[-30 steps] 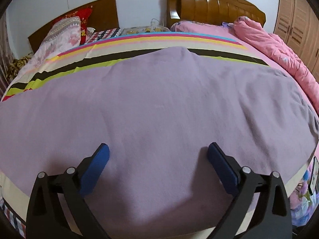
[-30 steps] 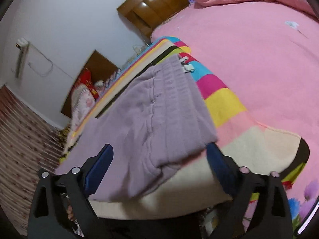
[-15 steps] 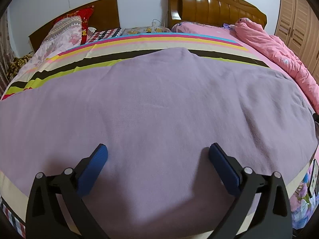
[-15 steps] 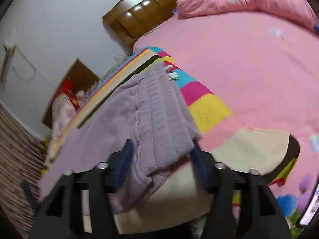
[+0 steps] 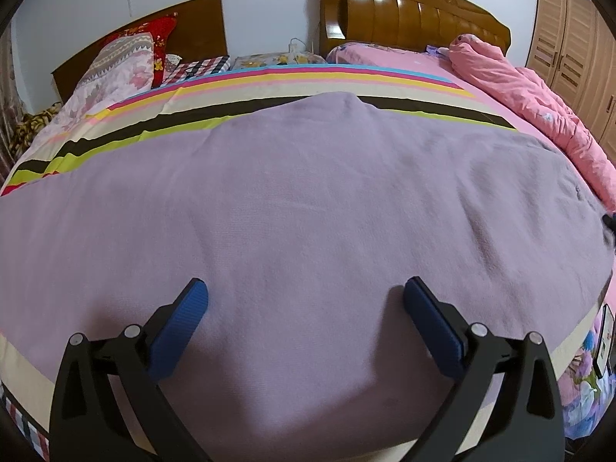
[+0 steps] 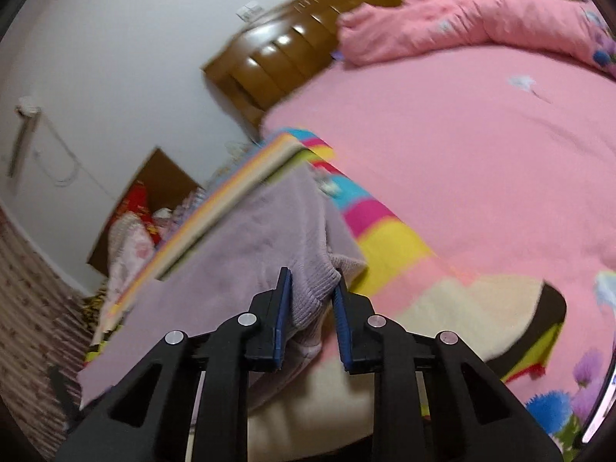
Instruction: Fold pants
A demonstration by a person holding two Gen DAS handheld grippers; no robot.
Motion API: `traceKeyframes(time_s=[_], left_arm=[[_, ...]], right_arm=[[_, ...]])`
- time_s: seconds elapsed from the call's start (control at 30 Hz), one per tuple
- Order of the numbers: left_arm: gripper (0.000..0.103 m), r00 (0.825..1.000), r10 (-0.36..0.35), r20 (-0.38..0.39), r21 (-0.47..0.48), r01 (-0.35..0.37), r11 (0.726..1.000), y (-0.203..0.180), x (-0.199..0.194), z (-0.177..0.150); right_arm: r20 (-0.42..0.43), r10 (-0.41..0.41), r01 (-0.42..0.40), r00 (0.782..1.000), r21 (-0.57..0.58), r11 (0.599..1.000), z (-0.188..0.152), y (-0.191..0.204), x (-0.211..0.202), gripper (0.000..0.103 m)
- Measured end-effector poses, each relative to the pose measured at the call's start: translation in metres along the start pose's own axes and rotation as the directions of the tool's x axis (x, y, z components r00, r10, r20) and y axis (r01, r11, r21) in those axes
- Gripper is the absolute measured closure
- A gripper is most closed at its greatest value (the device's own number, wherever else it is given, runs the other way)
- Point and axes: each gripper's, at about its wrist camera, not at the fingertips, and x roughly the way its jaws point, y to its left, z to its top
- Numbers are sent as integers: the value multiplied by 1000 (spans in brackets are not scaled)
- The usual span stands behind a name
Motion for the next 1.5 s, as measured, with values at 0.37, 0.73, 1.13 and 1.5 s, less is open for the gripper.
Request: traceKeyframes(time_s=[0.37,0.73,1.13,1.5], left_arm=[[2,1000,-22,12,-13,22,1000,1,-2,-1],[2,970,-214,116,-222,235,946,56,-26,-6],[2,922,71,380,-796,287,533,358,-115,-109],[20,897,65,438,-863,399,309,484,-73,-136]], right_arm=[[6,-162,162,987,39,986,14,1,-20,39],[-59,-4,-31,998,-576,817,-51,197,15,21],[-206,-153,13,967,-557,831,-81,205,89,20],[-190,-58,-70,980,-603,795,-86,251,77,16]])
